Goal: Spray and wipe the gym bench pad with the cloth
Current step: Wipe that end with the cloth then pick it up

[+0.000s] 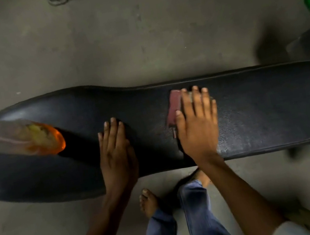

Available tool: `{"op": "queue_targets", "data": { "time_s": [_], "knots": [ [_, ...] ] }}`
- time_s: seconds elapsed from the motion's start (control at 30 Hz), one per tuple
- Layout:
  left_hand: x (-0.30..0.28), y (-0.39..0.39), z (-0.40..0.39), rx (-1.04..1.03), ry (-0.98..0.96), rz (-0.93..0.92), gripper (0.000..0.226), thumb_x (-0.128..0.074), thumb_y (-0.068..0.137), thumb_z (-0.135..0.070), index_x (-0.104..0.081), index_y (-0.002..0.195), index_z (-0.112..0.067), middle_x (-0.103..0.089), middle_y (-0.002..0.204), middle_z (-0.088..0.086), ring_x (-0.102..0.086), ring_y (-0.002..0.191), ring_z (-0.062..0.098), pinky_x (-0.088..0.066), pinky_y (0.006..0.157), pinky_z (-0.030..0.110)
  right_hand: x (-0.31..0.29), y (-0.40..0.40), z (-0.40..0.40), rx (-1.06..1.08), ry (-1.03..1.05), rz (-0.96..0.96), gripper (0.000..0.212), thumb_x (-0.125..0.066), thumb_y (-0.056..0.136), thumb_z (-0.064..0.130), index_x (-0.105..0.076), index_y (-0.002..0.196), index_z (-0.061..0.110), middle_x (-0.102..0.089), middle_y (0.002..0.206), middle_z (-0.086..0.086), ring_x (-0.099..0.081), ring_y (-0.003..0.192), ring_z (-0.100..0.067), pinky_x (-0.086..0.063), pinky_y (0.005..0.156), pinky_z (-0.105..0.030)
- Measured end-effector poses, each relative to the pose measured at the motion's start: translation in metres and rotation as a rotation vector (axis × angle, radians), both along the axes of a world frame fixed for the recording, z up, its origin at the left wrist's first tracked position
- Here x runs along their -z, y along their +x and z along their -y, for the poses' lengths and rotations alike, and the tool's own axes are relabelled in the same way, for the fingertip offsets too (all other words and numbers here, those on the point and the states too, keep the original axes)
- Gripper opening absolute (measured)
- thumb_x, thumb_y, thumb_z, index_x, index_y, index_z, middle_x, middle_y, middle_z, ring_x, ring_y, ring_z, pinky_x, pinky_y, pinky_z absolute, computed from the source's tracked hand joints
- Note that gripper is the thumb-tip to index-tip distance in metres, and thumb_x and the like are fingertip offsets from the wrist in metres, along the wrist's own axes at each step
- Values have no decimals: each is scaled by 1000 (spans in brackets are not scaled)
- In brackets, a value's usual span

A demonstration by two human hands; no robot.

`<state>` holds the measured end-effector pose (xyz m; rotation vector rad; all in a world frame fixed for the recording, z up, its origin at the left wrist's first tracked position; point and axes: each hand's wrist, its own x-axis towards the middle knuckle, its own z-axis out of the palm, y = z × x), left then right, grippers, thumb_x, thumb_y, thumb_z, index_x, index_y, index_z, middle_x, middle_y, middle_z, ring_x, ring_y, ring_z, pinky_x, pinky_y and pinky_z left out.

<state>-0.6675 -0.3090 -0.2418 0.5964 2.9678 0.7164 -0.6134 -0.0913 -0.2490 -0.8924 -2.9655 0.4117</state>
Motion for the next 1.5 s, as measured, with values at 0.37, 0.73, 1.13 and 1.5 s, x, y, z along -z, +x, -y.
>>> {"op": "queue_targets", "data": {
  "time_s": [0.37, 0.73, 1.13, 1.5],
  "knots": [
    [4, 8, 85, -26, -3, -69, 61, -59, 96, -18, -49, 152, 3, -38, 166, 22, -32, 157, 40, -29, 126, 65, -3, -34, 144, -453, 7, -82, 61, -30, 116, 44, -22, 172, 21, -20, 180, -12, -14, 168, -34, -16, 134, -58],
    [-17, 19, 95, -187, 56, -14, 46, -57, 98, -20, -63, 140, -2, -57, 153, 17, -47, 149, 33, -29, 130, 47, -6, -31, 114, -1, 31, 2, 63, -27, 115, 42, -18, 173, 17, -19, 180, -15, -10, 168, -38, -16, 133, -62],
    [-92, -23, 109, -647, 337, -14, 77, -89, 81, -47, -48, 133, -9, -48, 126, 6, -47, 107, 6, -43, 81, 18, -24, -59, 158, -463, -135, 61, 69, -23, 112, 59, -12, 172, 27, -10, 182, -11, -5, 169, -32, -11, 136, -57],
    [-128, -72, 100, -633, 187, 175, 81, -76, 87, -58, -43, 149, -17, -53, 143, 7, -55, 126, 20, -45, 103, 34, -76, -72, 179, 314, -492, 229, 69, -87, 83, 35, -55, 140, 12, -67, 137, -18, -62, 128, -42, -52, 109, -53]
  ]
}}
